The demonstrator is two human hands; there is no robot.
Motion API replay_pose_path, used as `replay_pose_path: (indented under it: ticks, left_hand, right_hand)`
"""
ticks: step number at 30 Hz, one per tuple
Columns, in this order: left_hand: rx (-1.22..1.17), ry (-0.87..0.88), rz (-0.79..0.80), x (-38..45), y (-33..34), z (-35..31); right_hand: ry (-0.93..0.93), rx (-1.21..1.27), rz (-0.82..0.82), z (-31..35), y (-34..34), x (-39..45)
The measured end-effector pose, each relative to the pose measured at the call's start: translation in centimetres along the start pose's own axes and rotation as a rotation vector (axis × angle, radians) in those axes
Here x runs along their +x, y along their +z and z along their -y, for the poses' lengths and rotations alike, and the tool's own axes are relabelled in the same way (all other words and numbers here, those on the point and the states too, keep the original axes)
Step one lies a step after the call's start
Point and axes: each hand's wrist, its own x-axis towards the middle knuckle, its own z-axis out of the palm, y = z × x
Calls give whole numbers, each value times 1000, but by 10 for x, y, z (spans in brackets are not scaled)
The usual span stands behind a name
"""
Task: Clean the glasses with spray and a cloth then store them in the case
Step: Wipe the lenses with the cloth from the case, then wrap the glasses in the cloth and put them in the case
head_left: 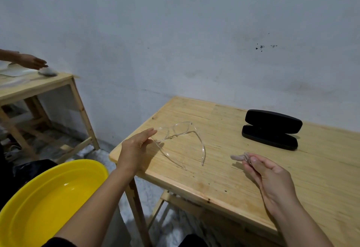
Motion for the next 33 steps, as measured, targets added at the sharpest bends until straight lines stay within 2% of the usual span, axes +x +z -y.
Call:
replay_pose_path:
  ticks: [5, 7, 10, 13, 16, 20, 23, 33]
  left_hand:
    - [4, 114, -141, -3, -3, -30]
    - [-81, 143, -156, -8, 2, -57]
    - [-337, 146, -35, -20, 21, -105]
    - [-552, 7, 204, -30, 45, -151]
    - [-629, -84, 392, -35, 68, -181]
    - [-726, -186, 516, -34, 89, -203]
    - [-781, -198, 560, -31, 93, -211]
    - [-776, -152, 488, -7, 84, -218]
  right_hand:
    - [-9, 10, 23, 6, -2, 0]
    - [-25, 13, 34, 9, -3, -1]
    - [-57, -7, 31, 14, -8, -2]
    - [-72, 14, 29, 22, -15, -4]
    - [-89, -26, 24, 28, -23, -6]
    - [-120, -173, 34, 34, -35, -7]
    - [-156, -189, 50, 40, -43, -6]
    - [-239, -260, 29, 50, -57, -1]
